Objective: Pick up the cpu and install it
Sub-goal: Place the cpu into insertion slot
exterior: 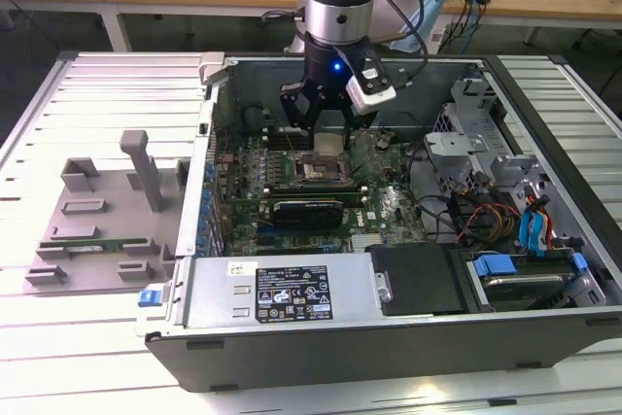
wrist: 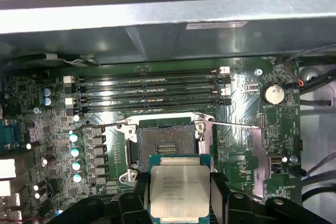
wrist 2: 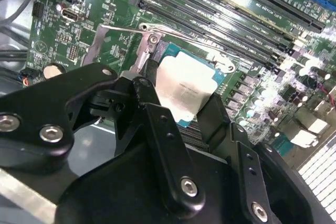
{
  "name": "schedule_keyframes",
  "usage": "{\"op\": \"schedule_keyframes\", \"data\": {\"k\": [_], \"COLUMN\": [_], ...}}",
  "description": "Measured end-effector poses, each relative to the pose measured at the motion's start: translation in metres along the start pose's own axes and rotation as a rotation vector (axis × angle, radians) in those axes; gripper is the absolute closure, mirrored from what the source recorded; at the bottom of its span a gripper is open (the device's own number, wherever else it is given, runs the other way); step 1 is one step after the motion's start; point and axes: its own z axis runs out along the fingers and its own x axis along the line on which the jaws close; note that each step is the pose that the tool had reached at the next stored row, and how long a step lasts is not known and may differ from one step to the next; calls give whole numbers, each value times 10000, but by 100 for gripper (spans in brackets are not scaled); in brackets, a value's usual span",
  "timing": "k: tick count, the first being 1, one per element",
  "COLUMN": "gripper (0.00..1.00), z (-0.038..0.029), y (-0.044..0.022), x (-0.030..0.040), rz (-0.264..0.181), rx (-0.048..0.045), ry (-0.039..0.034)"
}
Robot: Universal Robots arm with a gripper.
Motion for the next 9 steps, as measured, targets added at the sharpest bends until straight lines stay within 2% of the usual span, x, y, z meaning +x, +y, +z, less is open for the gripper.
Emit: {"op": "schedule_keyframes", "data": {"k": [4,9], "gripper": [45,45], "z": [1,1], "y": [0,0], "x": [0,0], "rz": [874,1624], "rx": [28,50], "ry": [41,77]}}
